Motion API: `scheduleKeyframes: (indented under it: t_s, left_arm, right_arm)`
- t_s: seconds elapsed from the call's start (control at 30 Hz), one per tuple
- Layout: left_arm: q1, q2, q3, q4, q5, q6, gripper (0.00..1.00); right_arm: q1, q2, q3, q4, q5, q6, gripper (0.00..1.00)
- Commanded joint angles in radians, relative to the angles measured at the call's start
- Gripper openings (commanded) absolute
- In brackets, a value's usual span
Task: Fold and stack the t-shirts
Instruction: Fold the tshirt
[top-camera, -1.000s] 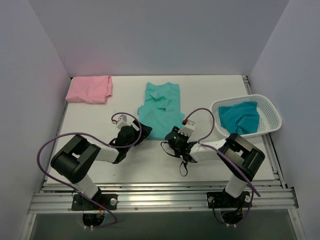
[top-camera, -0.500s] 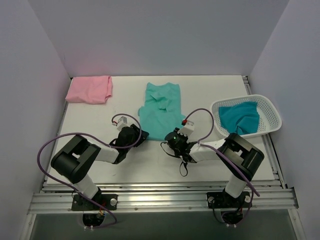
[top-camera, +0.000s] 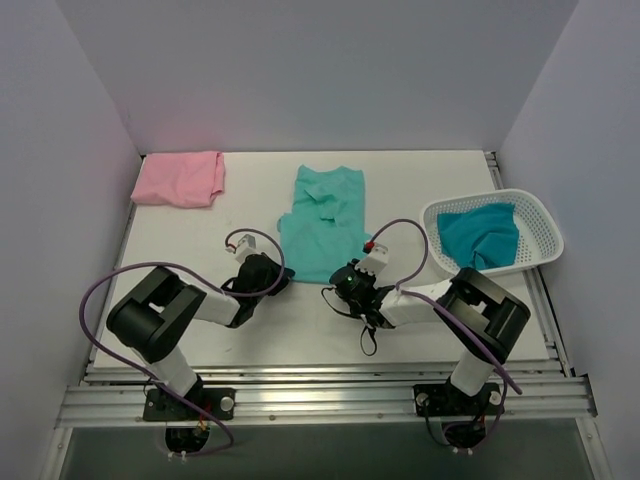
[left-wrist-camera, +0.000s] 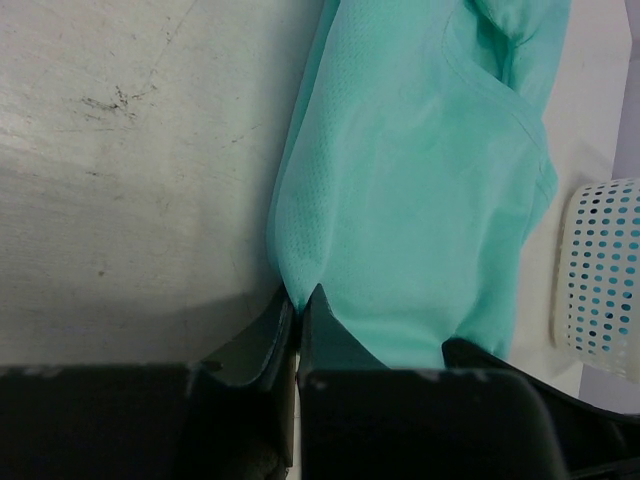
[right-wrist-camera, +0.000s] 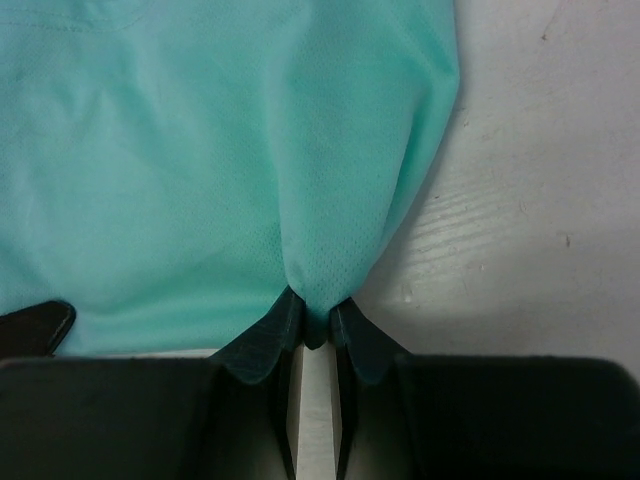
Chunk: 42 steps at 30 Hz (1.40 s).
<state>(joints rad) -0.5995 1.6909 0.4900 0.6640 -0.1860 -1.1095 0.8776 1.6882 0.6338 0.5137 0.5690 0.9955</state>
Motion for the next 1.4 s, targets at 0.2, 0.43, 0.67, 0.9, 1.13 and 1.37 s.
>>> scheduleKeyframes:
  t_s: [0.2, 0.43, 0.67, 0.9, 1.13, 1.37]
  left_arm:
    - [-0.049, -0.170, -0.132, -0.088, -0.006, 0.023, 0.02]
    - [-0.152, -0.549, -0.177, -0.441, -0.101, 0.017, 0.02]
    - [-0.189, -0.960, -0.099, -0.794, -0.202, 0.085, 0.02]
    - [-0.186, -0.852, -0.008, -0.794, -0.193, 0.129, 0.02]
    - [-0.183, -0.703, 0.117, -0.715, -0.224, 0.169, 0.02]
    - [-0.160, -0.645, 0.260, -0.715, -0.237, 0.211, 0.02]
  right_arm:
    - [0.133, -0.166, -0.082, -0.242, 0.081, 0.098, 0.00]
    - [0.337, -0.298, -0.040, -0.568, 0.230, 0.294, 0.00]
    - [0.455, -0.345, 0.052, -0.783, 0.334, 0.417, 0.00]
    - [0.463, -0.291, 0.185, -0.931, 0.426, 0.430, 0.00]
    - [0.405, -0.239, 0.311, -0.992, 0.515, 0.365, 0.00]
    - [0.322, -0.229, 0.369, -0.945, 0.529, 0.250, 0.00]
